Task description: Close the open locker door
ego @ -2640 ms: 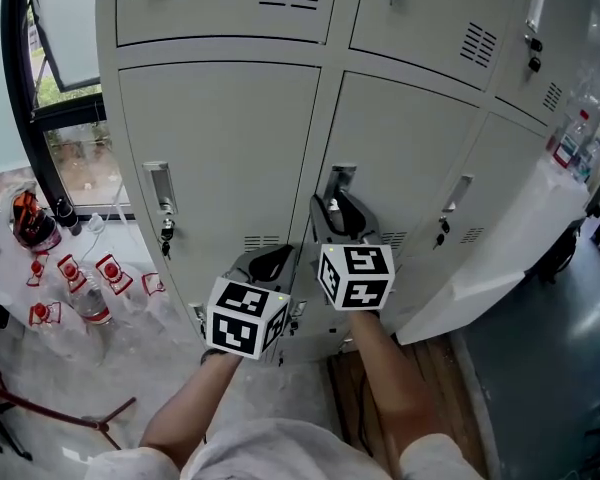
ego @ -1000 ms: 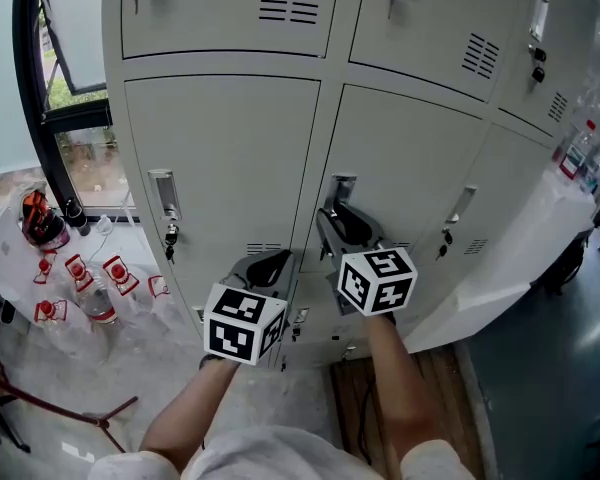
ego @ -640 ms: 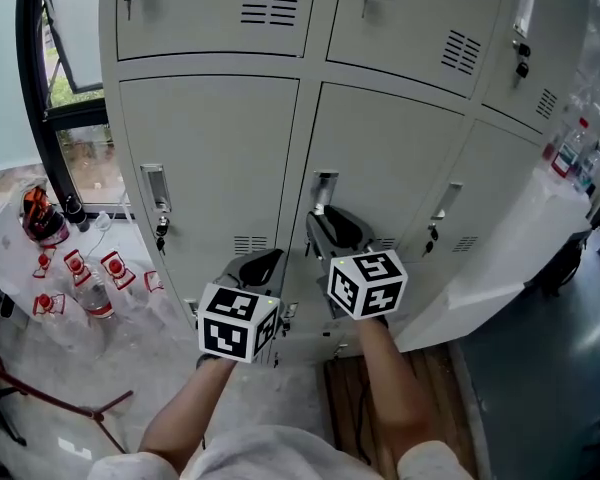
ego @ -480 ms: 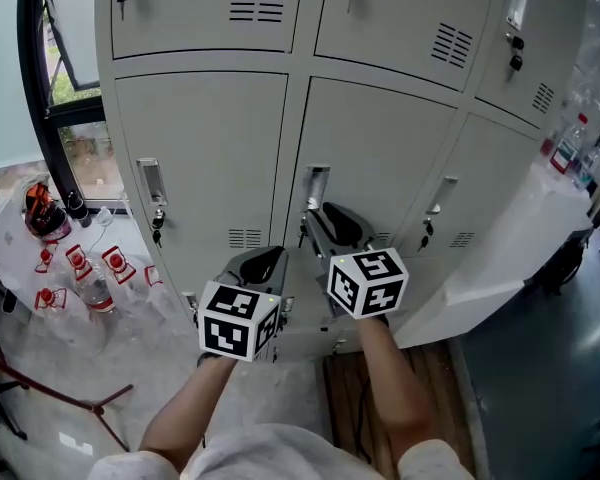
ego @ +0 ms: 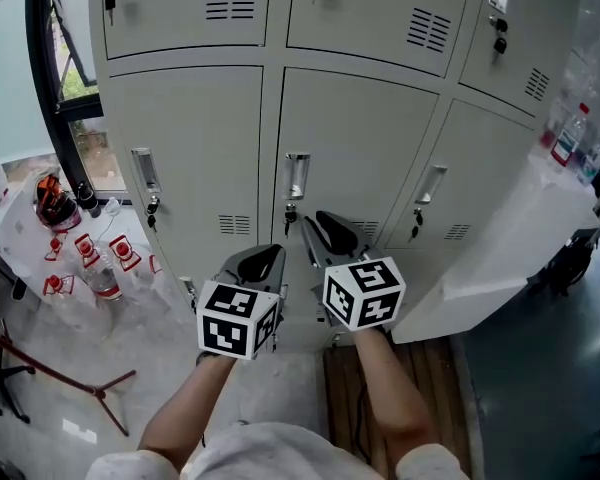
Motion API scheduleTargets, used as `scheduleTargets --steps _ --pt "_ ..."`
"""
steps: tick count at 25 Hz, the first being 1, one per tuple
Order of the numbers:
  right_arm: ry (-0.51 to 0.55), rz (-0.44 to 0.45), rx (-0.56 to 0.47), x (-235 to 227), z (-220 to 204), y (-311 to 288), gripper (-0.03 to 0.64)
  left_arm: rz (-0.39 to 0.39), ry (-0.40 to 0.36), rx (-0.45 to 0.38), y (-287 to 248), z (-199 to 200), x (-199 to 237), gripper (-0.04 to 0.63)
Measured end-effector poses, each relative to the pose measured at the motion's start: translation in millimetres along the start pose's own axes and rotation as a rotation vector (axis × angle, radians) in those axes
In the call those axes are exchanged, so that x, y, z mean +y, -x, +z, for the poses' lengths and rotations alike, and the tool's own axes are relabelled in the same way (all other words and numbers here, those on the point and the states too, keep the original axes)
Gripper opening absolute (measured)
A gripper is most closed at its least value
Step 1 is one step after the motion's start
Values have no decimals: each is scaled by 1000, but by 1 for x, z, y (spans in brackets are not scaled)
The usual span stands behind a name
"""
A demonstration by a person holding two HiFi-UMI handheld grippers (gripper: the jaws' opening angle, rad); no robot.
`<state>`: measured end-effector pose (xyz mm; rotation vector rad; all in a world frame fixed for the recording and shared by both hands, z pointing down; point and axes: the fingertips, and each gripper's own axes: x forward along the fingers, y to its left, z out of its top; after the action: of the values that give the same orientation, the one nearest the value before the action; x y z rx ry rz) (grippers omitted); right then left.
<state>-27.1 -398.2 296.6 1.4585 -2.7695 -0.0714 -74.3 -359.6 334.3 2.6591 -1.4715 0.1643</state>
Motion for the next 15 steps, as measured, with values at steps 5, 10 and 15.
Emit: scheduleTargets --steps 5,10,15 --pt "-5 22 7 4 -3 25 67 25 -2 11 4 -2 -18 6" --pt "-9 44 8 10 -5 51 55 35 -5 15 8 -3 -39 6" --pt "-20 59 20 14 -9 75 39 47 2 22 15 -5 -56 6"
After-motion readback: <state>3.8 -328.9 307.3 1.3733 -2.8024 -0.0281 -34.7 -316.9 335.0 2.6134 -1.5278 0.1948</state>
